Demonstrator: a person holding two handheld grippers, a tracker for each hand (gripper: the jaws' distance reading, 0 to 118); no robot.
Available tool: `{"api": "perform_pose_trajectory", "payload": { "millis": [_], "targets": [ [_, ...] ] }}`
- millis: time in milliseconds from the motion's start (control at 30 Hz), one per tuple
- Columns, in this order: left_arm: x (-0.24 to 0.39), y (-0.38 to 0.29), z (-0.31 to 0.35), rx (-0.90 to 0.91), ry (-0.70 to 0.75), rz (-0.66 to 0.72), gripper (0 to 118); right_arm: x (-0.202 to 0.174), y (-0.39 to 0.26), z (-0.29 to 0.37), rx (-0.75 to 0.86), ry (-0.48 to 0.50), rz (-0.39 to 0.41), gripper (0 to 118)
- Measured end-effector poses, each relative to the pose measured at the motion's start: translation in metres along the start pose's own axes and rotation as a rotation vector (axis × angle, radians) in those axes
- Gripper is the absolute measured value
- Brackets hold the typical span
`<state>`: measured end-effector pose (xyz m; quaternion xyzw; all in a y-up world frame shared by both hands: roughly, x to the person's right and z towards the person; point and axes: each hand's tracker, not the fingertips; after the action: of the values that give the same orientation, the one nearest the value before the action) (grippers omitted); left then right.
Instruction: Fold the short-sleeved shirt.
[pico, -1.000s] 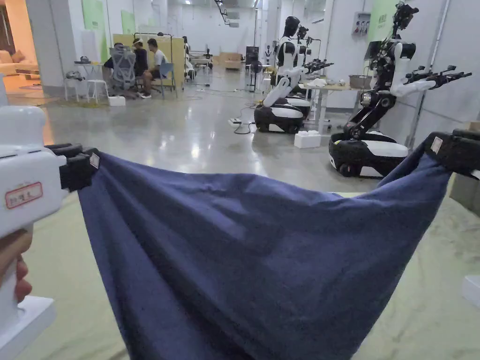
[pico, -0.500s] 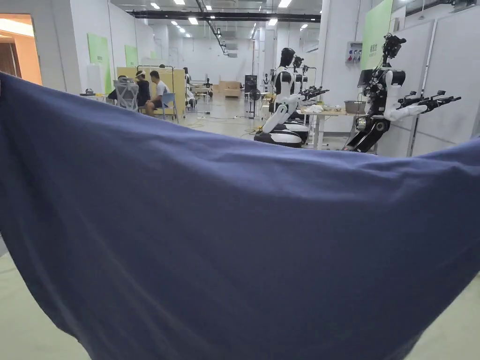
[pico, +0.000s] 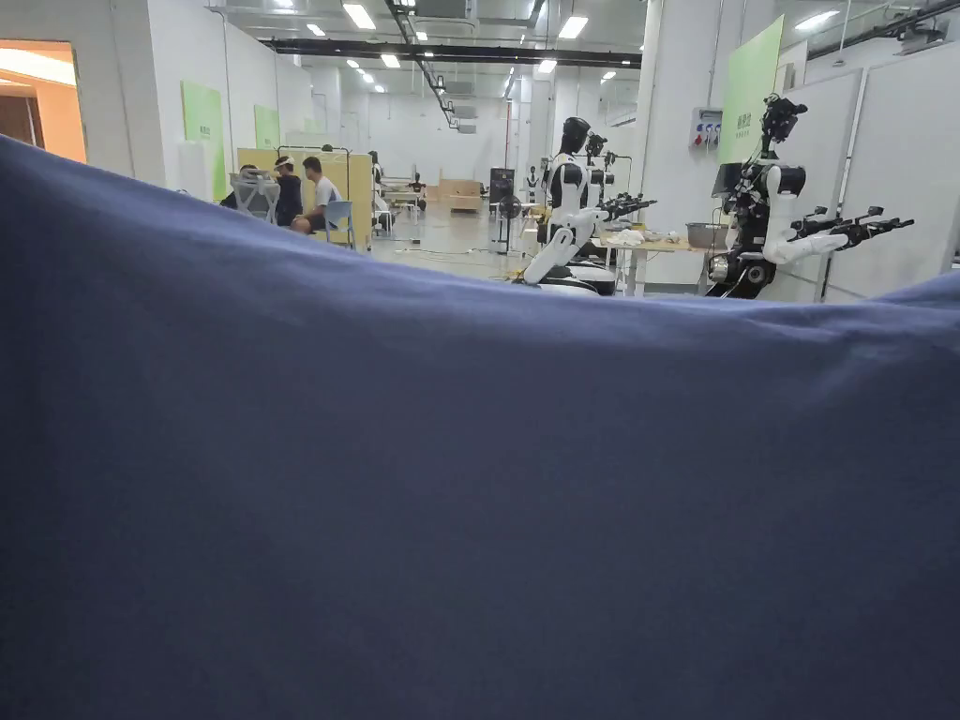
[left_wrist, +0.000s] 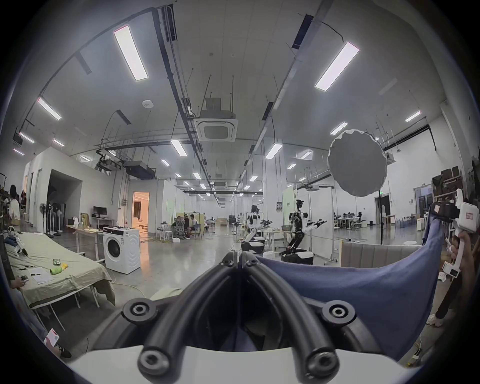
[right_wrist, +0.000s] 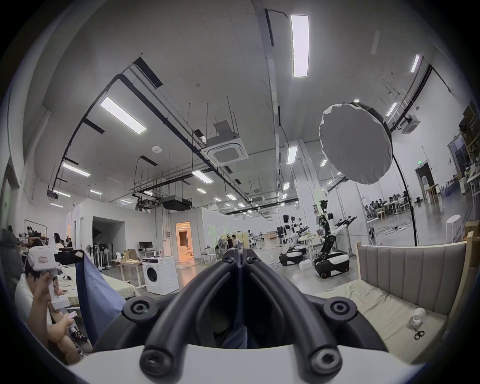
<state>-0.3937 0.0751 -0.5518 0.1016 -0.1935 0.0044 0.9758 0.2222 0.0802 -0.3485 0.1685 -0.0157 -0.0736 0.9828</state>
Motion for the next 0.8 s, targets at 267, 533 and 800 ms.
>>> {"api": "perform_pose_trajectory", "payload": {
  "millis": [267,533,800],
  "targets": [
    [-0.013,-0.038,-0.075,-0.093,0.031,0.012,1,0.022,-0.034,-0.085,-0.101,-0.020,-0.022,4],
    [-0.025,-0.074,-0.198,-0.154,0.075,0.027,1,0.041,-0.078,-0.215,-0.185,-0.058,-0.010,4],
    [-0.029,-0.108,-0.325,-0.194,0.116,-0.002,1,0.052,-0.115,-0.351,-0.222,-0.118,0.046,4]
  ]
}}
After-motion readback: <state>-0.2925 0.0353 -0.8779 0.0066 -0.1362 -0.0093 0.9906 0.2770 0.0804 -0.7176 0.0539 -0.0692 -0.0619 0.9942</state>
